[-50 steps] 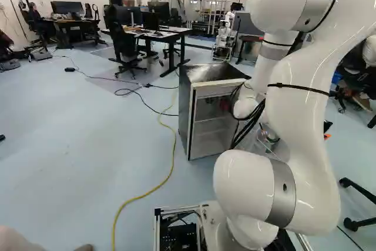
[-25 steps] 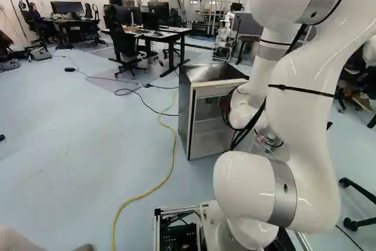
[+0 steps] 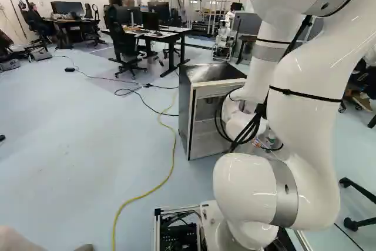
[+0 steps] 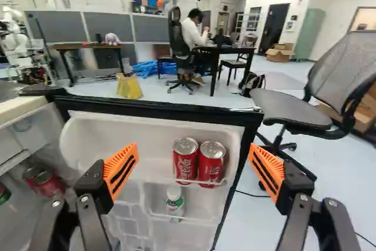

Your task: Grab a drink from the fridge

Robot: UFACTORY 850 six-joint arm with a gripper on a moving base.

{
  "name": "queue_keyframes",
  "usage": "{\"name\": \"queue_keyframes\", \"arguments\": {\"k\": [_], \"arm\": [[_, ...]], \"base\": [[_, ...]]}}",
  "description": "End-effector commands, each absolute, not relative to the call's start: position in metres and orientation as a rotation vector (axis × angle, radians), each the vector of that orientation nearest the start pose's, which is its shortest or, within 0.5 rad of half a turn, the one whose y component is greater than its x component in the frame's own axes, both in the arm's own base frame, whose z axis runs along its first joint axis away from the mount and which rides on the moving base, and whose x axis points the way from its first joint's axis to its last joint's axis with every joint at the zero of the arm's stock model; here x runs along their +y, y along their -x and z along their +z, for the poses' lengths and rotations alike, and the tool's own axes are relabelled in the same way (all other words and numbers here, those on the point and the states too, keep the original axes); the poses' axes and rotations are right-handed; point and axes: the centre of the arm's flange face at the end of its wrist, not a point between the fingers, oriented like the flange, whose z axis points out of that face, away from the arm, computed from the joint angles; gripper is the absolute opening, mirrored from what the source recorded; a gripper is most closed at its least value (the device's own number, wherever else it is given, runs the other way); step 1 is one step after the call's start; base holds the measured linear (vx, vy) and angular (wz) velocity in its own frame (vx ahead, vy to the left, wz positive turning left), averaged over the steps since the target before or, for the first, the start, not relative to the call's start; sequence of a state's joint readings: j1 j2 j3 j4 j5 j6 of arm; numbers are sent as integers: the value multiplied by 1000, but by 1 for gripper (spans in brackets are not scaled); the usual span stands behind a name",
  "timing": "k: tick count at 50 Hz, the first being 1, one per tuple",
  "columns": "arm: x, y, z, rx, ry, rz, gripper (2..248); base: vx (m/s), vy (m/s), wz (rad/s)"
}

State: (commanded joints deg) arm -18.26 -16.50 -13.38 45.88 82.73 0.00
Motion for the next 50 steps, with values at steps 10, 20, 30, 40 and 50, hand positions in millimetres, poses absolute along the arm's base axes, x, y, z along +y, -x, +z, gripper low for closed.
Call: {"name": "queue_keyframes", "arguments": {"k": [10, 20, 30, 40, 50], "arm": [[-134, -259, 291, -914, -1803, 1474, 247], [-121, -263, 291, -820, -1897, 1546, 247], [-114, -269, 290, -736, -1974, 1609, 247], [-107, -276, 283, -648, -2065, 1648, 247], [-99, -282, 274, -557, -2162, 1677, 247]], "base": [[0, 0, 0], [0, 0, 0], [0, 0, 0], [0, 0, 0], [0, 0, 0]]}}
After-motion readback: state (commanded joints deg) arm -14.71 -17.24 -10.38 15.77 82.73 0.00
